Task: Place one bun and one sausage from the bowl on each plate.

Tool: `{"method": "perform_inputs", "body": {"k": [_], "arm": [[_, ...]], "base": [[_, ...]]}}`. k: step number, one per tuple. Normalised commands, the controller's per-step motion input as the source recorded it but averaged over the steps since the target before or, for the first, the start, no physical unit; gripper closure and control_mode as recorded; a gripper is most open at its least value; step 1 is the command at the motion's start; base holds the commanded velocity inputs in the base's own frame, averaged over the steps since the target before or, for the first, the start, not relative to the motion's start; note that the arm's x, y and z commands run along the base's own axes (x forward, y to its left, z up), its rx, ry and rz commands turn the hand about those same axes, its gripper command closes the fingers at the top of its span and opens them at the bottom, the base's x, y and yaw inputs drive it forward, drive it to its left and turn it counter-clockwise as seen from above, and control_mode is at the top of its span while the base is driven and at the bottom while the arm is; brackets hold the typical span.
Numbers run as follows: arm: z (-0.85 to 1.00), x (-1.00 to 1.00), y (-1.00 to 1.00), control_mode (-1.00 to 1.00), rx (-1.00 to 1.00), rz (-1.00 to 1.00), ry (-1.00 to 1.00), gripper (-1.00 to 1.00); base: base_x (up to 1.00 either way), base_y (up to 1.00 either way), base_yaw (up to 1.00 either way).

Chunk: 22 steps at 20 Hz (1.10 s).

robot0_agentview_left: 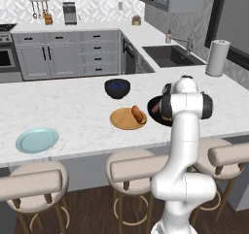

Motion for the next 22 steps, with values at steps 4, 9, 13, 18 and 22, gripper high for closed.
{"method": "perform_inputs", "body": {"k": [4,9,13,18,22], "arm": [[0.0,0.0,0.0,-1.0,0.0,0.0,0.0,1.0],[0.0,0.0,0.0,-1.0,0.0,0.0,0.0,1.0],[0.1,-0.01,0.0,-1.0,0.0,0.0,0.0,1.0],[0.9,-0.43,0.26,-1.0,0.0,0.0,0.0,1.0],[0.59,-0.3,0.93,-1.0,0.0,0.0,0.0,1.0]], "base": [[0.0,0.0,0.0],[0.0,0.0,0.0],[0.0,0.0,0.0],[0.0,0.0,0.0],[0.0,0.0,0.0]]}}
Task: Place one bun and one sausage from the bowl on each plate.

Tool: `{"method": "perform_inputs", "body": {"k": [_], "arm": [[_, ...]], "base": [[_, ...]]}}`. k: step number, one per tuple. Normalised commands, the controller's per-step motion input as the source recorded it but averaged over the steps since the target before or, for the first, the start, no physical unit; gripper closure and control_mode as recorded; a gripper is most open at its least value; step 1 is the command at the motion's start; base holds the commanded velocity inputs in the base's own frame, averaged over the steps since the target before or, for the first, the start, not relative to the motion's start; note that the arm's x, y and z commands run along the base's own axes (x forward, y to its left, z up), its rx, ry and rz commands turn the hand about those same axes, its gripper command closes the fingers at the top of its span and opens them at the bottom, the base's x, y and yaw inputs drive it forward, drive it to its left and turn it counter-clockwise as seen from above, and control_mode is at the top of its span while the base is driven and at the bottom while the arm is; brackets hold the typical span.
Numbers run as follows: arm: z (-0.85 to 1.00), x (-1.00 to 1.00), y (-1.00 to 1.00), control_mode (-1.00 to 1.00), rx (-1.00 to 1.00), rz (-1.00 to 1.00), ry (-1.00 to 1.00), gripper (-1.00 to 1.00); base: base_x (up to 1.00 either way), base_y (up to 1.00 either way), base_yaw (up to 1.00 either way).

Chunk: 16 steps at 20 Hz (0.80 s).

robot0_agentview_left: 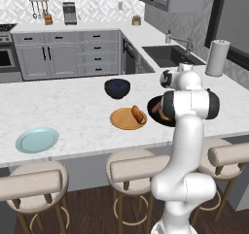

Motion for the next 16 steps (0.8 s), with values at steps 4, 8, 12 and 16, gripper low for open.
{"method": "perform_inputs", "body": {"k": [4,8,12,16], "arm": [[0.23,-0.01,1.0,-1.0,0.0,0.0,0.0,1.0],[0.03,0.0,1.0,-1.0,0.0,0.0,0.01,1.0],[0.03,0.0,1.0,-1.0,0.0,0.0,0.04,1.0],[0.0,0.0,1.0,-1.0,0.0,0.0,0.02,1.0]], "base": [[0.0,0.0,0.0],[0.0,0.0,0.0],[0.0,0.0,0.0],[0.0,0.0,0.0]]}}
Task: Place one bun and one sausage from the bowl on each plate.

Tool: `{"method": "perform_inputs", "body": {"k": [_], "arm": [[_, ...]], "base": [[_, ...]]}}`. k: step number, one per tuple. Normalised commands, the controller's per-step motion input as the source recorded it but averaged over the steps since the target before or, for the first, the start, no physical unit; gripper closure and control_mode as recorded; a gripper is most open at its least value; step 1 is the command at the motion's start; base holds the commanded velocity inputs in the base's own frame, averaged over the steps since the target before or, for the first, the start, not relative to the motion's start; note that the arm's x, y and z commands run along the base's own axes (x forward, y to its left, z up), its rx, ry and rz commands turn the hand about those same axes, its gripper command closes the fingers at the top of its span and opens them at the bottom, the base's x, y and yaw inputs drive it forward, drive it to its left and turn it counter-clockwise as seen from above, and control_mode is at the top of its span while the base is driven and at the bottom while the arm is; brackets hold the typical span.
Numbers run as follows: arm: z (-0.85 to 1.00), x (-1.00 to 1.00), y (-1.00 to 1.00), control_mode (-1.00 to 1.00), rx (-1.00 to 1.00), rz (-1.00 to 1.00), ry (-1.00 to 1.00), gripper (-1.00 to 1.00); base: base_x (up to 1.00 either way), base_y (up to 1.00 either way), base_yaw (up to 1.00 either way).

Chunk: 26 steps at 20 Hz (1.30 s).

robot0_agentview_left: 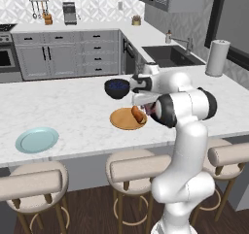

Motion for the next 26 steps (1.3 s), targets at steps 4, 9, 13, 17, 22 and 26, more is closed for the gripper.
{"method": "perform_inputs", "body": {"k": [4,9,13,17,22,26], "arm": [[0.0,0.0,1.0,-1.0,0.0,0.01,0.02,1.0],[-0.08,0.0,0.6,-1.0,0.02,0.07,0.02,1.0],[-0.47,0.29,0.14,-1.0,0.0,0.11,0.0,1.0],[-0.64,0.51,0.0,-1.0,0.0,0.12,0.0,1.0],[-0.27,0.24,0.01,-1.0,0.0,0.02,0.0,1.0],[-0.05,0.06,0.05,-1.0,0.0,-0.01,-0.08,1.0]], "base": [[0.0,0.0,0.0],[0.0,0.0,0.0],[0.0,0.0,0.0],[0.0,0.0,0.0],[0.0,0.0,0.0],[0.0,0.0,0.0]]}}
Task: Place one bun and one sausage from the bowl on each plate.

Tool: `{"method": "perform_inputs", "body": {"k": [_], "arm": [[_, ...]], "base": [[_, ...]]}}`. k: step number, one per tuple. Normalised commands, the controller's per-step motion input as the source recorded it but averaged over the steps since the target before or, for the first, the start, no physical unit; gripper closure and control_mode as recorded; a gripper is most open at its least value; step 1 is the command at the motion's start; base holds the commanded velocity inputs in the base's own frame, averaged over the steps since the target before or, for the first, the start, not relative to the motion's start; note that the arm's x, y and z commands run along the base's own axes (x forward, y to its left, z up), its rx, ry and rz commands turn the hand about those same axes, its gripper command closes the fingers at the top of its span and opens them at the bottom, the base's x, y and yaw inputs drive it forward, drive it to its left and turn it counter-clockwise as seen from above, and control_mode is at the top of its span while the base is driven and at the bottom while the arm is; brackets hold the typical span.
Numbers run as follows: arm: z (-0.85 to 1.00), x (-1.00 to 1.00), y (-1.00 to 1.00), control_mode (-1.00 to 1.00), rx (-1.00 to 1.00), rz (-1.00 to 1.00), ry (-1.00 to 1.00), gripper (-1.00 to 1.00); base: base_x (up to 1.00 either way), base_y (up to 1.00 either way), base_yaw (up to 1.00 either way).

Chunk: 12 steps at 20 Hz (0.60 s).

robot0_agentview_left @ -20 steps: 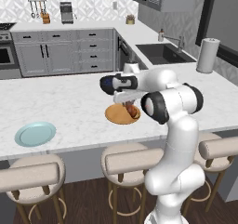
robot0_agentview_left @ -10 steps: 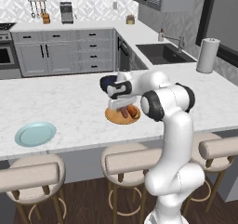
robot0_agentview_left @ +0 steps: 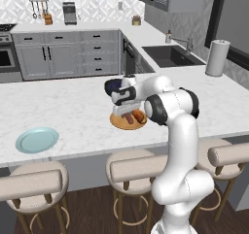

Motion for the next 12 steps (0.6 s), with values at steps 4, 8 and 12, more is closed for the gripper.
{"method": "perform_inputs", "body": {"k": [4,8,12], "arm": [[-0.01,0.0,0.03,-1.0,0.0,0.0,-0.03,1.0],[0.0,0.0,0.0,-1.0,0.0,0.0,0.0,-1.0],[0.0,0.0,0.0,-1.0,0.0,0.0,0.0,-1.0]], "base": [[0.0,0.0,0.0],[0.0,0.0,0.0],[0.0,0.0,0.0]]}}
